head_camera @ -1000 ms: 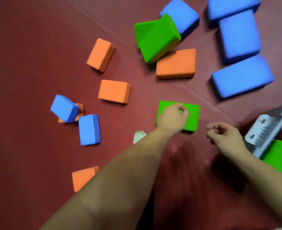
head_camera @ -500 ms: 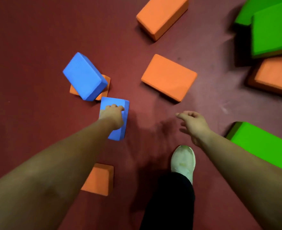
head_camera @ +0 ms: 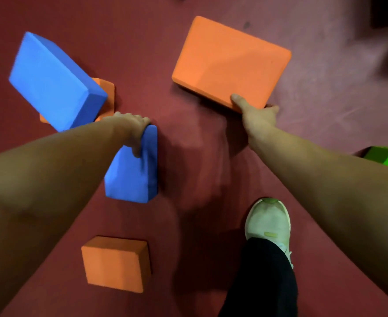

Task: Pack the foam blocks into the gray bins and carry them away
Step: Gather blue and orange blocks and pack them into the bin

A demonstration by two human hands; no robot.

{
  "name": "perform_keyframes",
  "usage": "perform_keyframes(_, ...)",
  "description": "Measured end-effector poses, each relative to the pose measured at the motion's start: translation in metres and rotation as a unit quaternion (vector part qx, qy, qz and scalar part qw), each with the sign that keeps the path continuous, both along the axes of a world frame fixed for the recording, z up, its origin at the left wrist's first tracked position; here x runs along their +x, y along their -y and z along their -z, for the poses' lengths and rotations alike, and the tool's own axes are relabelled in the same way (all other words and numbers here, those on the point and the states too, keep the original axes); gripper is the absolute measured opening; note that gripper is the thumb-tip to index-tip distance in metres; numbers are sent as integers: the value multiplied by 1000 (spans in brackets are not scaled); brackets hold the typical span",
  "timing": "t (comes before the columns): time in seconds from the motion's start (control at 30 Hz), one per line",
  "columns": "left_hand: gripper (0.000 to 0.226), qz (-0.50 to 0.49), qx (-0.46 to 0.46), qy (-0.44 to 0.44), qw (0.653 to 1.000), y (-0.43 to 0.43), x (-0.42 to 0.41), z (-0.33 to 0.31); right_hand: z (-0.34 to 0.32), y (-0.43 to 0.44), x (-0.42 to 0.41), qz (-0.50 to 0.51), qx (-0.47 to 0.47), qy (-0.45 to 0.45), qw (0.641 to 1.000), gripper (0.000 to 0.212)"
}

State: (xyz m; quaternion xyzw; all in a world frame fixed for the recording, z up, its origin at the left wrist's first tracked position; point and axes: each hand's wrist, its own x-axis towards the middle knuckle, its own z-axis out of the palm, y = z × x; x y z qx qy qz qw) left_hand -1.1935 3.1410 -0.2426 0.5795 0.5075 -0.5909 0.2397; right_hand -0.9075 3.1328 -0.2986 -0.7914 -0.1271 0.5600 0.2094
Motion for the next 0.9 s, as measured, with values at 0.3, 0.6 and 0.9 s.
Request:
perform_keyframes(0.3, 76, -168, -18, 73, 983, -4, -5, -8, -9, 12, 23, -11, -18, -87, 996, 122)
perform_keyframes(0.6, 71, -131, 133, 151, 971, 28, 52, -103, -79, 58, 76, 46, 5, -119, 992, 108)
perform_keyframes(0.9, 78, -434, 249, 258, 826, 54, 225, -203, -193, 122, 242, 165, 67, -131, 975, 88)
